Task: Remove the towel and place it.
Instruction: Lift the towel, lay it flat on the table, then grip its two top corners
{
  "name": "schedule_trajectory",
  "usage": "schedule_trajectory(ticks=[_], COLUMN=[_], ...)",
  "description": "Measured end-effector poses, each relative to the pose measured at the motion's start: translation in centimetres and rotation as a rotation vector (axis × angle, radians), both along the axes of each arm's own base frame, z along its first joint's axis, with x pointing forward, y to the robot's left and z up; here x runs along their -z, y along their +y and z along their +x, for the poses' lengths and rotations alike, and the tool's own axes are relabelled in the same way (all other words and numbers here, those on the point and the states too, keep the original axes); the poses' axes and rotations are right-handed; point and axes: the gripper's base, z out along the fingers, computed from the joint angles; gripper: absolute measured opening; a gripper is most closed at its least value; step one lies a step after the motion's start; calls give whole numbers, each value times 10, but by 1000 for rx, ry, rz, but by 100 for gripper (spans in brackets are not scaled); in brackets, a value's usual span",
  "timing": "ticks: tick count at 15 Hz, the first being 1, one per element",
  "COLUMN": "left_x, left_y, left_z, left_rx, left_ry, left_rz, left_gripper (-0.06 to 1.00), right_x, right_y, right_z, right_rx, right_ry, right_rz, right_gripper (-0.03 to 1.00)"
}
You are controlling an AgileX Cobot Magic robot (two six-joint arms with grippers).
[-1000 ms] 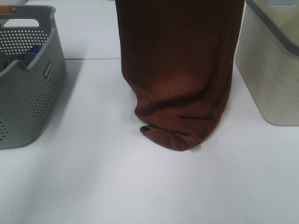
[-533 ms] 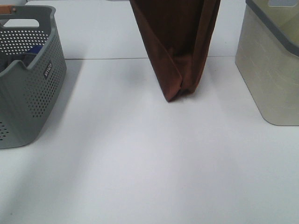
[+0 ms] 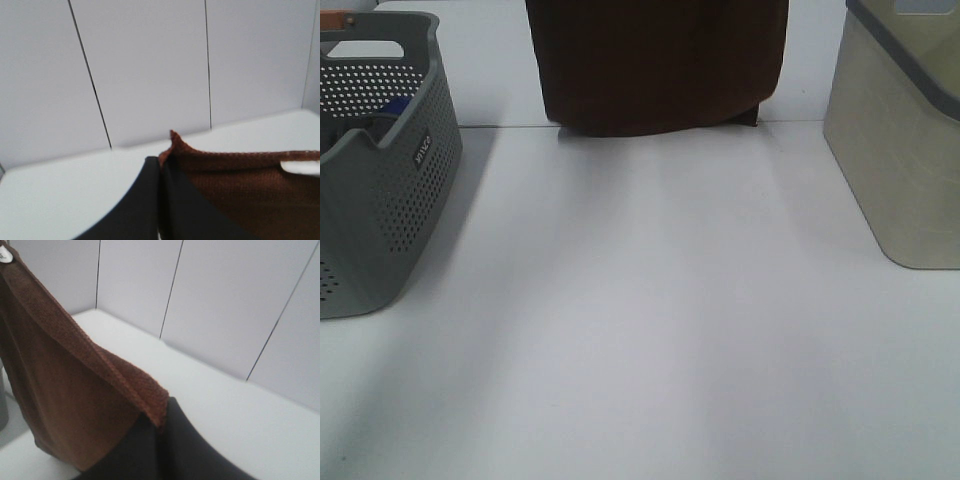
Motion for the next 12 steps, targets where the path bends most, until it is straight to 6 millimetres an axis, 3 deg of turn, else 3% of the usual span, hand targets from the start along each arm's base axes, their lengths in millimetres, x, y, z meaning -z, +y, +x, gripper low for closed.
schedule_trajectory(ticks=[3, 5, 12], left_x=[47, 63, 80], left_y=[-4, -4, -8], left_z=[-1, -8, -15], left_rx=[-23, -19, 31], left_ry=[391, 566, 742], left_rz=[36, 69, 44], left_gripper=[0, 0, 0], right_x=[59, 82, 102], right_y=[0, 0, 1], right_z=[4, 0, -21], right_rx=[43, 60, 56], right_ry=[307, 464, 807], right_rz=[5, 29, 17], right_gripper=[0, 0, 0])
